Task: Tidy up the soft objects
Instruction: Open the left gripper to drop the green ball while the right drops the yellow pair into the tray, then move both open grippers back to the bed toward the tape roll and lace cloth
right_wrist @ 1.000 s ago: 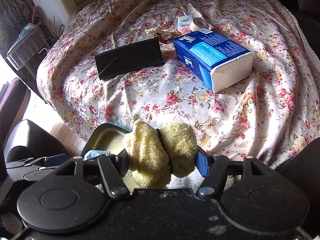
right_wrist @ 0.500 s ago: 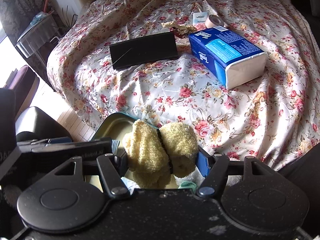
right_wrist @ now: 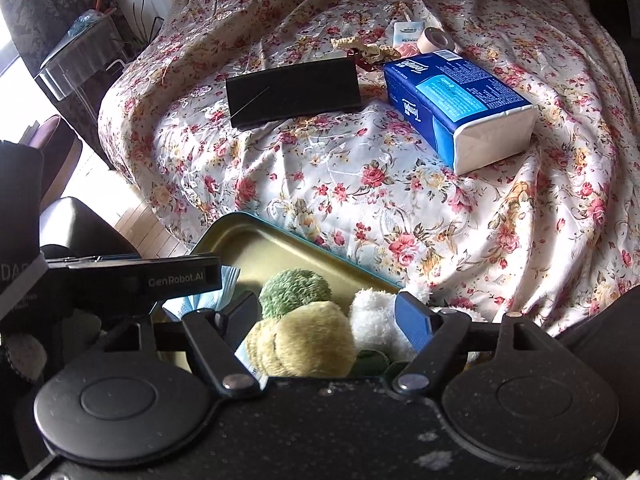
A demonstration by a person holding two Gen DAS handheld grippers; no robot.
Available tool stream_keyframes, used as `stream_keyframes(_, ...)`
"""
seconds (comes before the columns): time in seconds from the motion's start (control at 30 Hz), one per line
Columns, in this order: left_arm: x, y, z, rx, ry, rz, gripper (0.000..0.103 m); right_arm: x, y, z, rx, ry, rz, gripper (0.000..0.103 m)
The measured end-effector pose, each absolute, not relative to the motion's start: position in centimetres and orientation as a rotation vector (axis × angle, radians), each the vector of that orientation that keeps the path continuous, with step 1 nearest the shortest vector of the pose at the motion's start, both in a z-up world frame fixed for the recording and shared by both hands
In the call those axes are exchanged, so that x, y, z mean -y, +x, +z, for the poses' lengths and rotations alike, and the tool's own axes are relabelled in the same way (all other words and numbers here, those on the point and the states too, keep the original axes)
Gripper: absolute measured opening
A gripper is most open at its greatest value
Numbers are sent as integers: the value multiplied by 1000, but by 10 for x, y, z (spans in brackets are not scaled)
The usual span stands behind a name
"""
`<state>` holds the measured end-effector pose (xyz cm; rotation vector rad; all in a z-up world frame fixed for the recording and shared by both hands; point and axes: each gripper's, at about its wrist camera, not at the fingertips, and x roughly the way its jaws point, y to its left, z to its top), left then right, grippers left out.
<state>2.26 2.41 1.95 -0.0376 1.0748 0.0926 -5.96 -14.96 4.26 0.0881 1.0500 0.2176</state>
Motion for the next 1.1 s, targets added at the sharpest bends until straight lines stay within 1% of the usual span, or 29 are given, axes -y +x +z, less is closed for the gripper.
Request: stream_keyframes(1.1,-17,25,21,-1087,-18,74,81,154,-56,32,-1076,120,191,76)
